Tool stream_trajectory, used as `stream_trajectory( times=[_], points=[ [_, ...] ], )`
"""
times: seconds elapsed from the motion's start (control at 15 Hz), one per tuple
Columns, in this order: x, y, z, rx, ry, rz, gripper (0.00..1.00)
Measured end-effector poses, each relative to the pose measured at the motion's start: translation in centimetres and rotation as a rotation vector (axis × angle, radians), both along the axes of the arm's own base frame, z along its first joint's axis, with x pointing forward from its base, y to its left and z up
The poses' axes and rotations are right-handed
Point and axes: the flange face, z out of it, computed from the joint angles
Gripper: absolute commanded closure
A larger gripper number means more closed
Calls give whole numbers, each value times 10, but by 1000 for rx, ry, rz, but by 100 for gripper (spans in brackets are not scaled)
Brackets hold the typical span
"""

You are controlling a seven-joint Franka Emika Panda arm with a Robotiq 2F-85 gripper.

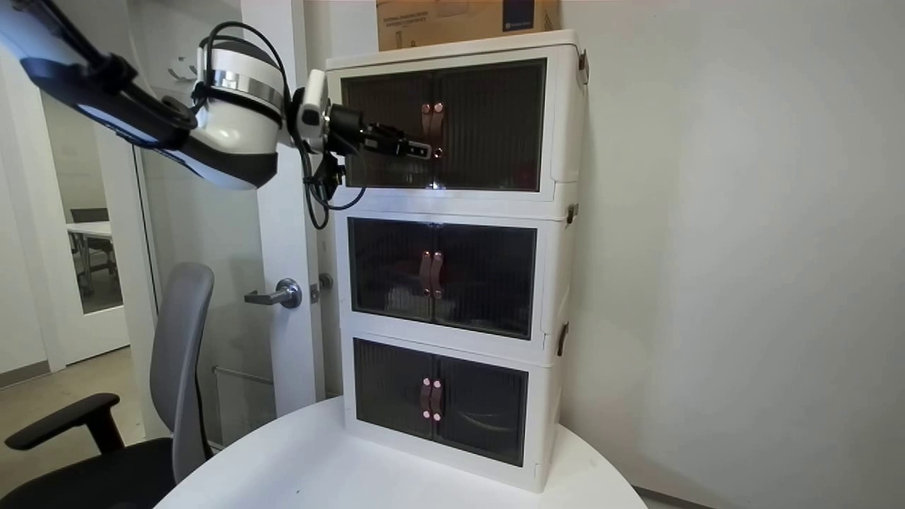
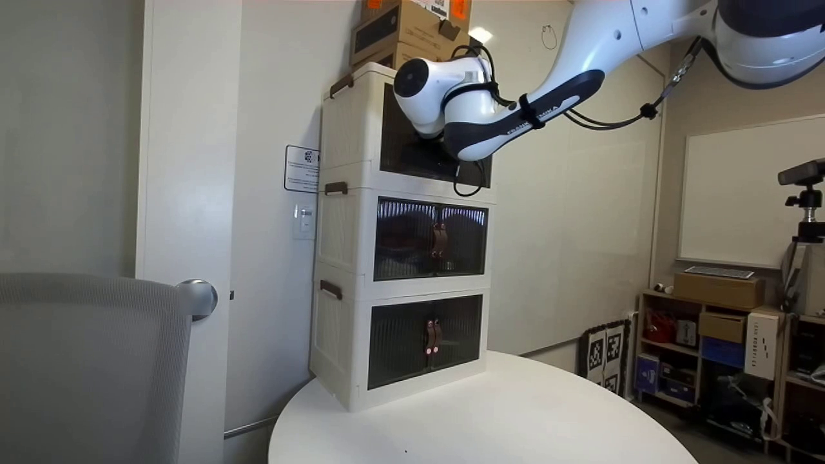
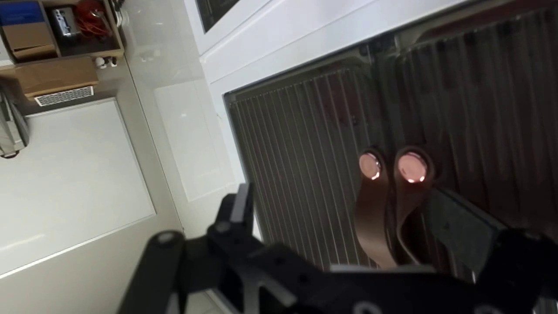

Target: Open the doors of the topmost shelf

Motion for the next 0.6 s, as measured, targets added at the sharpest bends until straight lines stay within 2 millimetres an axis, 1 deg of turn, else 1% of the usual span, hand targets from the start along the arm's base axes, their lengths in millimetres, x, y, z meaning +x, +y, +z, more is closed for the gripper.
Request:
stream_trajectory(
  times=[0.27, 0.6],
  points=[
    [2, -8, 11, -22, -28, -22, 0],
    [2, -11, 10, -35, -27, -61, 0]
  ],
)
